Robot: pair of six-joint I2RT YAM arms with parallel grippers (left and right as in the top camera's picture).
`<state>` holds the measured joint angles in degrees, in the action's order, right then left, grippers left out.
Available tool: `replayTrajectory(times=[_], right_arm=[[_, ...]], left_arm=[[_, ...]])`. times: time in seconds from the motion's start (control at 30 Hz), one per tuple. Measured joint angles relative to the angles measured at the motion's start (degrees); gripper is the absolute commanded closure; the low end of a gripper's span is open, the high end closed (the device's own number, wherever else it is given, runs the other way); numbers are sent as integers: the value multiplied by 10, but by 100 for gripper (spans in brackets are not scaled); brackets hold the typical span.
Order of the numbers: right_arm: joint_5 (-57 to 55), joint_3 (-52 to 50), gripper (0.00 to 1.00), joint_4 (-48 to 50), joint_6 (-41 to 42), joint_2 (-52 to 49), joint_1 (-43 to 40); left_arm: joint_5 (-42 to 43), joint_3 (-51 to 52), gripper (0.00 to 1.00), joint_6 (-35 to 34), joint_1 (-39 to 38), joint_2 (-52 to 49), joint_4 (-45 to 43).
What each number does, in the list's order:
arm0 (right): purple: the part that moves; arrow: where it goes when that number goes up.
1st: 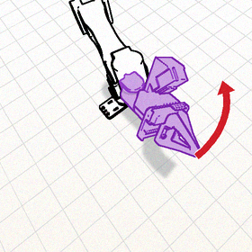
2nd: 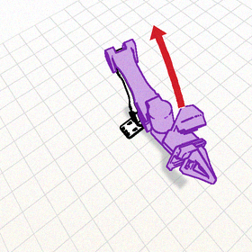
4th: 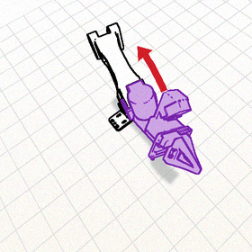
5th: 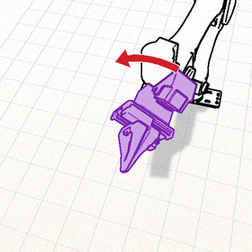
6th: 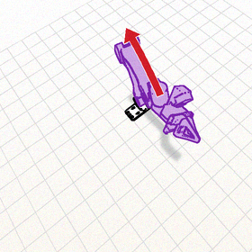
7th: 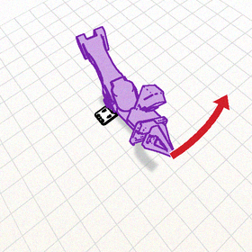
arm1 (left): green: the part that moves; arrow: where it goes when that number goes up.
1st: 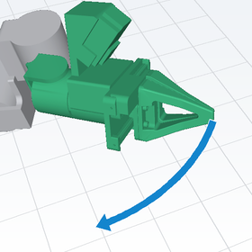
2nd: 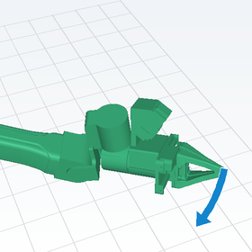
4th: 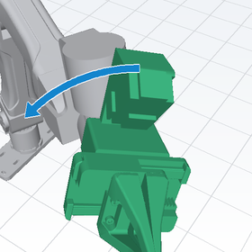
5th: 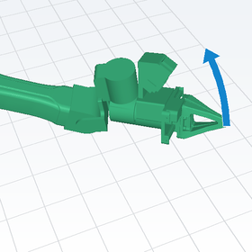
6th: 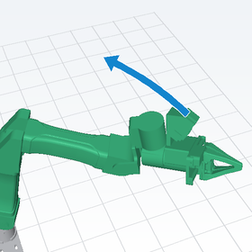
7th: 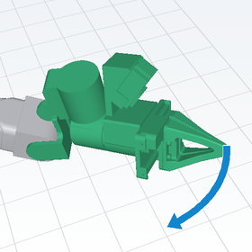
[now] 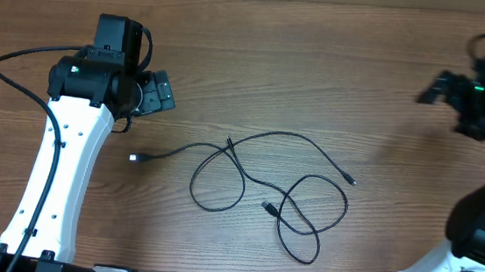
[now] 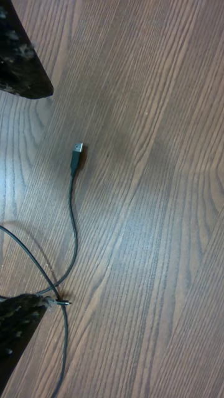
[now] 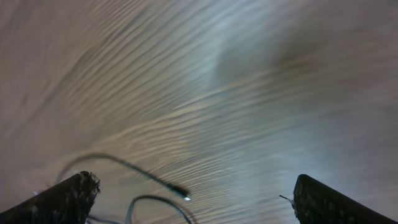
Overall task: Untangle cables
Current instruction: 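Move the right gripper to the center cable pile and grasp a cable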
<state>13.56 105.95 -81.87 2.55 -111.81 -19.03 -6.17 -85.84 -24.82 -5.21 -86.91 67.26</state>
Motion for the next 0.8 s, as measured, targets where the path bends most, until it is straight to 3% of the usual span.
replayTrajectory(times=[0.33,0.8], right_arm=[[-13,-73,0,-23,-8,0,190],[-67,-228,0,-3,108,0,413]], left_arm=[[0,0,1,0,0,0,0],[0,0,0,0,0,0,0]])
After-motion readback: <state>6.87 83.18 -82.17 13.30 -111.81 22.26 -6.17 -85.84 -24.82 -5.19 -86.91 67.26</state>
